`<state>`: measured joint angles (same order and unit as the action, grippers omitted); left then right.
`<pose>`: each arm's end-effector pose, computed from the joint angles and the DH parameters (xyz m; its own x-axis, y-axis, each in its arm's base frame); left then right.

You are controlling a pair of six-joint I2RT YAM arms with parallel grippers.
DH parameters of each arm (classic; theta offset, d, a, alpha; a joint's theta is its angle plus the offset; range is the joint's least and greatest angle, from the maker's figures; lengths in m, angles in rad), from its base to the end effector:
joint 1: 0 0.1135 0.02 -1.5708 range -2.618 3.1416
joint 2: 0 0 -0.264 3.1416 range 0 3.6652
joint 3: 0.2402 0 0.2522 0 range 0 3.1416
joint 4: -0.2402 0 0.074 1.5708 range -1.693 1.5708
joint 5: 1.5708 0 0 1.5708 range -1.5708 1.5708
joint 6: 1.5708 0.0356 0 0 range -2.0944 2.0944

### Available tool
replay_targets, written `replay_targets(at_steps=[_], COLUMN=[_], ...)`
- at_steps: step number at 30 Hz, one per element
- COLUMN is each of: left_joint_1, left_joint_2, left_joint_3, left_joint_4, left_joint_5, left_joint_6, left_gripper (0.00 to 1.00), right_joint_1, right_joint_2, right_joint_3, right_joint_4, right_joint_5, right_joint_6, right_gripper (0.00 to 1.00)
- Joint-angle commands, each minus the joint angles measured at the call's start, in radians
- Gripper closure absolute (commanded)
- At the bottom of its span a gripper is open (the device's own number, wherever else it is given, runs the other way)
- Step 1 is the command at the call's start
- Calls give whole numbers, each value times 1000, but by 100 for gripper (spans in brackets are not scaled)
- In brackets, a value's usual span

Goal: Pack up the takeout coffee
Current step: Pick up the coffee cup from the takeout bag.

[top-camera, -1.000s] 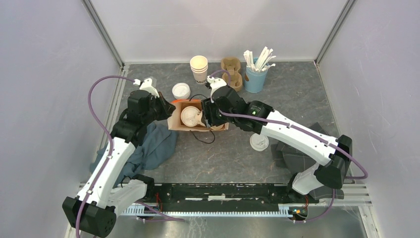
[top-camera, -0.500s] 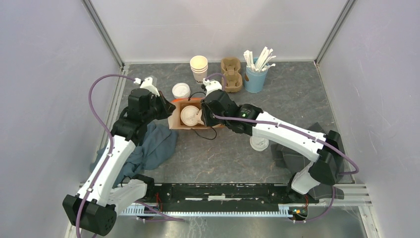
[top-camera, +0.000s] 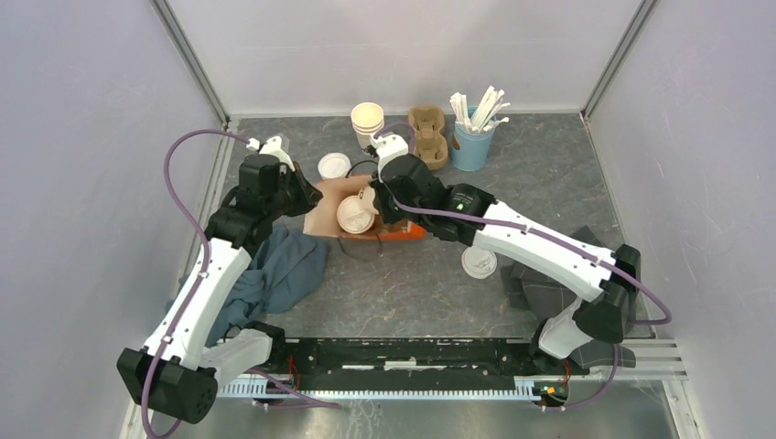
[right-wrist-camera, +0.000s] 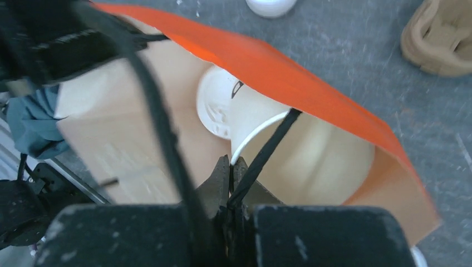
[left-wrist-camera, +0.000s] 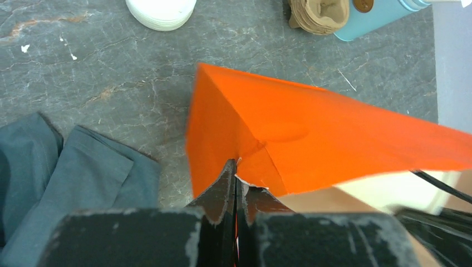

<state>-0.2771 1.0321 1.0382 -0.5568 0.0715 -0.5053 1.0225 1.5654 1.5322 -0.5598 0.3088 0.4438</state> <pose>0.2133 -0.0633 0.3443 -0.6009 -0.3311 -0.7276 0.0464 0.8942 -0.4452 0.1942 0.2972 0.3690 -0.5558 -0.1251 -0.8219 -0.4906 0.8475 0.2027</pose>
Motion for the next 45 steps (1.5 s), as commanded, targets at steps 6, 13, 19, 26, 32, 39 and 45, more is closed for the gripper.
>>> replay_targets(at_steps=[6, 13, 19, 26, 32, 39, 45], left_joint_1=[-4, -4, -4, -4, -4, -4, -4], left_joint_2=[59, 130, 125, 82, 74, 113, 97], left_joint_3=[105, 187, 202, 132, 112, 166, 138], left_joint_4=[-63, -51, 12, 30, -21, -132, -88], left_joint_5=[-62, -16, 56, 103, 97, 68, 105], left_joint_6=[-77, -107, -130, -134, -133, -168, -157], left_gripper=[98, 98, 98, 97, 97, 92, 81], right_joint_1=[10, -37, -38, -45, -55, -53, -62], right_joint_2=[-196, -240, -120, -84, -25, 19, 19], right_joint_3=[165, 62, 65, 30, 52, 98, 102], right_joint_4=[-5, 79, 120, 108, 47, -50, -45], right_joint_5=[-57, -190, -280, -221, -287, -336, -349], right_joint_6=[-285, -294, -244, -147, -106, -147, -166], right_gripper=[100, 100, 100, 100, 100, 97, 89])
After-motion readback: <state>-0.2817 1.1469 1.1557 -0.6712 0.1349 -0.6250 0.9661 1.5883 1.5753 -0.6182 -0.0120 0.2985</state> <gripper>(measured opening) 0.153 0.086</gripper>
